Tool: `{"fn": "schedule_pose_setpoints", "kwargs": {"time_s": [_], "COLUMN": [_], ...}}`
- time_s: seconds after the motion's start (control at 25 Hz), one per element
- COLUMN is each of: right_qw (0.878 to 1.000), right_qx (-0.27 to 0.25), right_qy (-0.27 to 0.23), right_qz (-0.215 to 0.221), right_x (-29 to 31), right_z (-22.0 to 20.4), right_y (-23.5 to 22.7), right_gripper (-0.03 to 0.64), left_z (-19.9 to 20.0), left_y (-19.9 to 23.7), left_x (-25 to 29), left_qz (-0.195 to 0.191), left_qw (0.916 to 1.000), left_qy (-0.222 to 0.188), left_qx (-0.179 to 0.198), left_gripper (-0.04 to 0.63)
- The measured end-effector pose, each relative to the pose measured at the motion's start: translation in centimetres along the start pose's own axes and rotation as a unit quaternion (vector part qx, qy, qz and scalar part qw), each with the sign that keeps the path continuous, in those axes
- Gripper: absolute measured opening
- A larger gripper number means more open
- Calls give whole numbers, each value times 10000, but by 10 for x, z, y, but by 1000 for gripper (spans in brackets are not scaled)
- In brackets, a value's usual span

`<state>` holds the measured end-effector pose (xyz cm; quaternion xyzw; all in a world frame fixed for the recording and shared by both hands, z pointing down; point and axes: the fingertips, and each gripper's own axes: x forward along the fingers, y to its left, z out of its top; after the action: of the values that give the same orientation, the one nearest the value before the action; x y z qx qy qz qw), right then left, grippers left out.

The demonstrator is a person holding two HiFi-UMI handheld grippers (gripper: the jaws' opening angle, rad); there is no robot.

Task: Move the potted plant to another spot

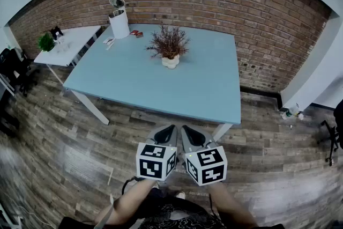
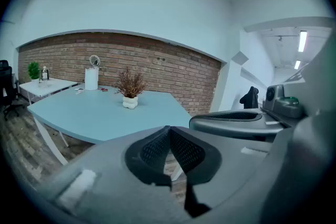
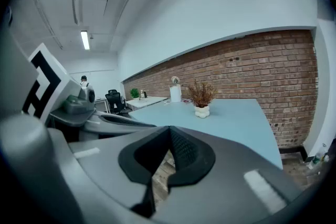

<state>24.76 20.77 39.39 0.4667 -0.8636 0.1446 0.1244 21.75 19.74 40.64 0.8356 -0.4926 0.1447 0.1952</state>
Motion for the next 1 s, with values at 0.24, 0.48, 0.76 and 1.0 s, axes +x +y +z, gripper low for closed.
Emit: {"fn": "schedule_pose_setpoints", "kwargs": {"time_s": [0.24,0.48,0.76,1.0], "right_qw": [10000,9999,9999,9997], "right_qx": [-25,86,84,1], "right_qy": [-50,-121,54,-33], "right_qz": [-28,4,-134,-238], "right_x": [-8,-2,33,85], "right_z": [4,4,-3,15], "right_y": [-15,-20,-25,-33], "right_gripper": [0,-2,0,-2], "left_z": [6,7,3,19], "left_y": [-13,-12,18,62], "left_x": [6,13,35,68], "left_qz": [44,59,-29,-208], "left_qw": [10000,9998,9999,9997], "left_qy": [-33,-28,45,88], "left_qx": [78,198,116,128], "left_gripper": [-9,-8,-9,-8]}}
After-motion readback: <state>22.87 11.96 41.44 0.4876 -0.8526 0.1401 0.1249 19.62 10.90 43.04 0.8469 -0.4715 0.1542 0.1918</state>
